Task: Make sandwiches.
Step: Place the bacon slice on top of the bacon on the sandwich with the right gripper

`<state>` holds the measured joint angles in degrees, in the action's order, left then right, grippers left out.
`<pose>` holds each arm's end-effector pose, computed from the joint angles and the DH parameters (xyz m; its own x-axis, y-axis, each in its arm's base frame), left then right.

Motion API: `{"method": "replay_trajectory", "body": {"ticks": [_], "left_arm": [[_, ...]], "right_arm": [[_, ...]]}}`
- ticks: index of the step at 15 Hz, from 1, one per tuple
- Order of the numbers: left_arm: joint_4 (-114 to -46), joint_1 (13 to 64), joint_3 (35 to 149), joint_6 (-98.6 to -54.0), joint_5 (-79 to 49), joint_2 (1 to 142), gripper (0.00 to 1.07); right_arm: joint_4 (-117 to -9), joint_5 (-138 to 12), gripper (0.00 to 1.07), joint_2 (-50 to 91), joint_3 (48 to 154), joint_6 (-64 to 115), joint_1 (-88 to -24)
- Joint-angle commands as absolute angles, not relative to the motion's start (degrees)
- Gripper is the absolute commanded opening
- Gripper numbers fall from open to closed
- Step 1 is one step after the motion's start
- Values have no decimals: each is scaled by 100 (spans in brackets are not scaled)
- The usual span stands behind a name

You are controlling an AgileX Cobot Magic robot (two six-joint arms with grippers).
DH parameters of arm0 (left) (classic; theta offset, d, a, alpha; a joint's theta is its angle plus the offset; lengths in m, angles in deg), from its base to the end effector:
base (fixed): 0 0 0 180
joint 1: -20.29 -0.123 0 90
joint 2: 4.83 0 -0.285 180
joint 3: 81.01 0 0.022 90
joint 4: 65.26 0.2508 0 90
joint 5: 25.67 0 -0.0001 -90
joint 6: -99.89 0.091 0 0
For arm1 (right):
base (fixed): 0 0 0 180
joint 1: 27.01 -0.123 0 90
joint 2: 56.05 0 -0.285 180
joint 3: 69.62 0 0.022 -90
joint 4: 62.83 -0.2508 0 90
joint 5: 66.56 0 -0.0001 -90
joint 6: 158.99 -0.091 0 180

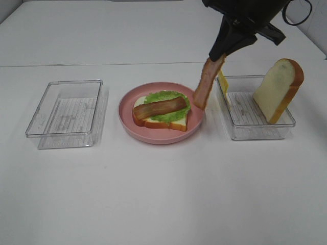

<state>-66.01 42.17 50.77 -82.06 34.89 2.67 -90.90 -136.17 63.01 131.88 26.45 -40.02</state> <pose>-0.0061 0.0013 0.2793 -0.4260 0.1275 -0.8957 0.3652 0.9300 -0.0413 0.3918 0.1317 0.2821 -0.9641 -0.1411 -0.2248 -0.2308 0.8642 0.4472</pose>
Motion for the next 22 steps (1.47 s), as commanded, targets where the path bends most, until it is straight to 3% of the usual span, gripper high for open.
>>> {"method": "replay_trajectory", "body": {"ticks": [1, 5, 12, 15, 22], "left_arm": [[-6618, 4200, 5048, -8200, 3426, 221, 75], [-6618, 4200, 5048, -8195, 3426, 221, 75], [-6618, 4200, 5048, -8195, 3426, 221, 75], [-6618, 4200, 5048, -8195, 3426, 221, 75], [-6618, 4200, 5048, -8195, 3426, 221, 75]], "right_arm": [[-10179, -13520, 0, 6278, 13183, 3115, -4008], [-11474, -12655, 0, 6421, 13183, 3585, -4122], [-13313, -10621, 0, 7659, 13200, 4473, -4884], [-13118, -10558, 0, 8065, 13194, 4410, -4850], [-10626, -11045, 0, 8054, 13194, 2370, -4649]]}}
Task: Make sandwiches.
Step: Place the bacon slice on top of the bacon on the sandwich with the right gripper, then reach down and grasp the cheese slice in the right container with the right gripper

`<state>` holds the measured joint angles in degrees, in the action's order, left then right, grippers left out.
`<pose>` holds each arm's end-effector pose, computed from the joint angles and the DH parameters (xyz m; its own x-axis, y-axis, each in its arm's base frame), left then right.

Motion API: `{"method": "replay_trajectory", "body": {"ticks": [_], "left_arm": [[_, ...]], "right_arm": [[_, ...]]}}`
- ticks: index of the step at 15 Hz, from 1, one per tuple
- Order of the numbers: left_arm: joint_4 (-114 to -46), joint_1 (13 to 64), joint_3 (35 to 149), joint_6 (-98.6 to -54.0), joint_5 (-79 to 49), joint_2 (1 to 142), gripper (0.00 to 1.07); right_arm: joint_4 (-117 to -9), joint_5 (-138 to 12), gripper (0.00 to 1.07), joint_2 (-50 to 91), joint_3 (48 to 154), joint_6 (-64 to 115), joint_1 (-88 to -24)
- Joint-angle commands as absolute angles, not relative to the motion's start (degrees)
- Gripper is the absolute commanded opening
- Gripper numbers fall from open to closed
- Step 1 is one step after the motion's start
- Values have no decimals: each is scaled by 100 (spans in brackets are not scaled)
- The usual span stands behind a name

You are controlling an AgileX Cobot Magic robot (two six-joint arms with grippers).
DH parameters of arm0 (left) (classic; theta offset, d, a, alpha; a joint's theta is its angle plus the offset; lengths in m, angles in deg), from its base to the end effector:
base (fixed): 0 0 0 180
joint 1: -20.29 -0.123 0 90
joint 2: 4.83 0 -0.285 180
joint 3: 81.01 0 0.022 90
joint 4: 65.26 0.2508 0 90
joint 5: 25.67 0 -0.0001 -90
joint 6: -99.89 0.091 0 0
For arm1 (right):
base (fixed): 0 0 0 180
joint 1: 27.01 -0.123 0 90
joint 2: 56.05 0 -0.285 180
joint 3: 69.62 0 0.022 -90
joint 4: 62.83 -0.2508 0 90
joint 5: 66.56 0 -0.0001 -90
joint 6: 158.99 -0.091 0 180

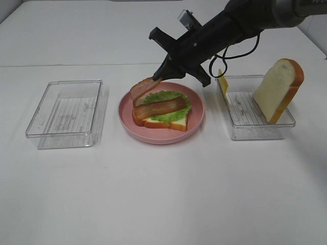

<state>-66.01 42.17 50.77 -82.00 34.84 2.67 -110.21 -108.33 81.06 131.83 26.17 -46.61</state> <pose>-0.0061 0.0013 0.2793 -0.4249 0.1281 -0.8961 0.3657 0.9299 -0.0404 0.4445 0.2057 0.1618 -0.9585 0.1743 -0.2257 -0.0132 0.7636 0.6456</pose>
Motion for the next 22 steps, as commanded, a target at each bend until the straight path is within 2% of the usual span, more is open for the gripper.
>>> {"method": "replay_trajectory", "body": {"ticks": [1, 4, 6, 8, 9, 10, 11, 13, 17, 22], "left_arm": [[-6618, 4200, 5048, -8195, 3426, 221, 75], [-6618, 4200, 5048, -8195, 3426, 221, 75], [-6618, 4200, 5048, -8195, 3426, 221, 75], [-6618, 4200, 5048, -8195, 3426, 221, 75], [-6618, 4200, 5048, -8195, 3426, 221, 75], [-6618, 4200, 5048, -8195, 3426, 221, 75], [-6618, 4200, 5048, -8195, 3426, 221, 75], [-6618, 4200, 5048, -8195, 3426, 221, 75], [-6618, 4200, 5048, -8195, 3426, 221, 75], [-6618, 4200, 5048, -8195, 3426, 221, 75]], "right_arm": [[-10431, -11136, 0, 8054, 13194, 2250, -4655], [-9709, -11291, 1, 8008, 13194, 1878, -4655], [-9337, -11274, 13, 7957, 13200, 1580, -4655], [-9268, -11257, 30, 7957, 13200, 1568, -4655], [-9222, -11245, 49, 7957, 13200, 1631, -4655], [-9188, -11251, 61, 7951, 13200, 1683, -4655], [-9176, -11274, 68, 7916, 13200, 1809, -4655], [-9130, -11325, 71, 7699, 13200, 2004, -4655], [-8769, -11704, 71, 7154, 13286, 1987, -4655], [-6586, -13136, 68, 7074, 14220, 1179, -4649]]}}
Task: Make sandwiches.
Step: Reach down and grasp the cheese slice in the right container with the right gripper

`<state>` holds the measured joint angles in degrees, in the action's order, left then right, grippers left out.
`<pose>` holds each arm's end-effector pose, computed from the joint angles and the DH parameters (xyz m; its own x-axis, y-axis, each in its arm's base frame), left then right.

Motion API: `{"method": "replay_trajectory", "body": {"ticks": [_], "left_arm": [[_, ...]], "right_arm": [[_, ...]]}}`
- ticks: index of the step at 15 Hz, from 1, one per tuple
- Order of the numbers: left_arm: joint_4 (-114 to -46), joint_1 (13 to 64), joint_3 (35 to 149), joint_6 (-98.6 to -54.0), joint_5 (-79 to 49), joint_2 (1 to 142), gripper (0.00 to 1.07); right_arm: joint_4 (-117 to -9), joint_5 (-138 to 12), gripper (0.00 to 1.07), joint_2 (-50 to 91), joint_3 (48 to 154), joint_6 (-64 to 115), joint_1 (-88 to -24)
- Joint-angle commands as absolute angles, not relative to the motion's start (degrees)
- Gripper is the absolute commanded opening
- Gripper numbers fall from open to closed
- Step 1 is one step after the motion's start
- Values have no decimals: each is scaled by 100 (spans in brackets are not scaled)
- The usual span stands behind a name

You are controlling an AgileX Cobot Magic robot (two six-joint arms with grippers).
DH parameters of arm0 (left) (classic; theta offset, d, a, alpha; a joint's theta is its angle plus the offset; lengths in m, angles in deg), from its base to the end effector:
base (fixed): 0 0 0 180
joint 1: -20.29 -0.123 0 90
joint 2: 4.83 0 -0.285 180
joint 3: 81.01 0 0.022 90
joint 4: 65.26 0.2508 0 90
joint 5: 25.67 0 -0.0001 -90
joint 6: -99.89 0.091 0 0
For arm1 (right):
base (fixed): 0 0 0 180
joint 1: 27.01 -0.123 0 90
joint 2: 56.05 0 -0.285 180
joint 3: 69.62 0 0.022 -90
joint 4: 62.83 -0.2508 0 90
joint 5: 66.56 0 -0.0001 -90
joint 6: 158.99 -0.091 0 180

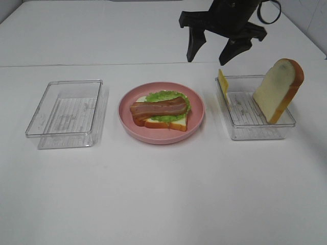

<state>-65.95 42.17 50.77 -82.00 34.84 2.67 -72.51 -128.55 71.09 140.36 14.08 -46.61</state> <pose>-0.0060 0.0014 0.2793 -0.4246 0.1286 -0.8962 0.3651 0.9301 -0.0395 0.4251 0.1657 0.2568 -0.9370 -0.1242 -0.3266 -0.1993 0.9577 0.2078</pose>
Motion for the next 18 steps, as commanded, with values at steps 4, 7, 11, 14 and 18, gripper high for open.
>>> {"method": "replay_trajectory", "body": {"ticks": [4, 7, 11, 14, 18], "left_arm": [[-6618, 4200, 5048, -8195, 3426, 221, 75], [-6618, 4200, 5048, -8195, 3426, 221, 75], [-6618, 4200, 5048, -8195, 3426, 221, 75], [-6618, 4200, 5048, -8195, 3426, 221, 75], [-6618, 4200, 5048, -8195, 3426, 221, 75]], "right_arm": [[-6225, -13090, 62, 7389, 14323, 1058, -4489], [-6609, -12723, 62, 7733, 14346, 1179, -4179], [-6684, -12317, 62, 8014, 14346, 1270, -4116], [-6701, -12317, 58, 8300, 14346, 1270, -4116], [-6632, -12317, 19, 8386, 14346, 1161, -4116]]}}
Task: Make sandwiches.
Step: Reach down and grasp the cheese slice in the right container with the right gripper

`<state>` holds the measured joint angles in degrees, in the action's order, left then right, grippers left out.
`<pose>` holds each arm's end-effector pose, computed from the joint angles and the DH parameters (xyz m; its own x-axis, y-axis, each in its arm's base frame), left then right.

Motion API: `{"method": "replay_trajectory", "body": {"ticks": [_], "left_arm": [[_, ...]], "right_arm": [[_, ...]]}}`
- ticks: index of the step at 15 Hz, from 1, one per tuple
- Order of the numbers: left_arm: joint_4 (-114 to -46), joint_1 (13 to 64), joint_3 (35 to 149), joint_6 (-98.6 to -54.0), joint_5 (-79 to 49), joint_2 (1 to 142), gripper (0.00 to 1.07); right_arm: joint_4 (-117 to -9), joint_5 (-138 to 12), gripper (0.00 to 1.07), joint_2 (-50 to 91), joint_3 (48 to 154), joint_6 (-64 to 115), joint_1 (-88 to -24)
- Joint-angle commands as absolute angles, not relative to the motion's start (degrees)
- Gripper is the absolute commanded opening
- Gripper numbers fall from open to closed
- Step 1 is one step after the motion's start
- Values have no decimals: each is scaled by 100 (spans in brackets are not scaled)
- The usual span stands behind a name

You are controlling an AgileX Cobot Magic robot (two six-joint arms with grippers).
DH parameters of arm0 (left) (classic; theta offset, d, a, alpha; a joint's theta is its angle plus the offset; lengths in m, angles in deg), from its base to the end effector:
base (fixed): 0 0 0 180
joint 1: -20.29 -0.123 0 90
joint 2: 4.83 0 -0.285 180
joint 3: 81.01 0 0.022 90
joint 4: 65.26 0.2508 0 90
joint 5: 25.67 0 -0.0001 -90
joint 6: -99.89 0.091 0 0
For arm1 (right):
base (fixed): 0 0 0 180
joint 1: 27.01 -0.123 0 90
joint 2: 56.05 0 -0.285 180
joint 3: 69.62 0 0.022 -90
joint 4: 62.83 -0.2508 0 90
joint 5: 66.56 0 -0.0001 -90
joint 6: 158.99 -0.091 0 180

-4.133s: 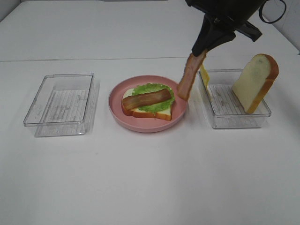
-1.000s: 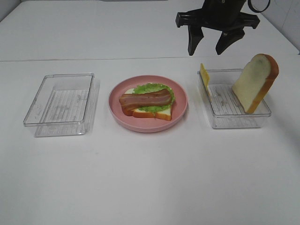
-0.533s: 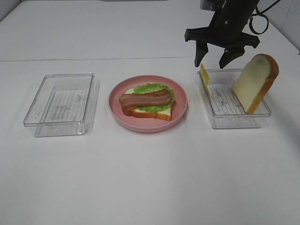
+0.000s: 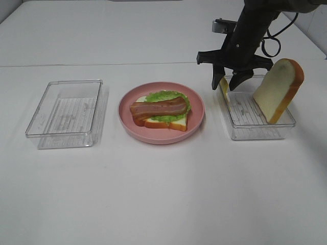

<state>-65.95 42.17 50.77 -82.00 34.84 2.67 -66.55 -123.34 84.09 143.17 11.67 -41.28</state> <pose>-0.0060 0.0014 0.2793 -0.4246 0.1286 -0.8962 0.3651 0.9301 -0.0395 0.4732 0.1255 0.1645 -0.9650 -0.0421 -0.2587 -0.0716 0.9919 0.1053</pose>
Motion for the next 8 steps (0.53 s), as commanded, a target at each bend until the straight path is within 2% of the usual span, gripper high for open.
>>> {"method": "replay_trajectory", "body": {"ticks": [1, 2, 8], "left_arm": [[-6618, 4200, 5048, -8195, 3426, 221, 75], [-6618, 4200, 5048, -8195, 3426, 221, 75], [-6618, 4200, 5048, -8195, 3426, 221, 75]], "right_arm": [[-6632, -12322, 7, 8386, 14346, 1161, -4116], [-6632, -12334, 0, 8386, 14346, 1161, -4116], [-6632, -12385, 0, 8192, 14346, 1167, -4116]]}}
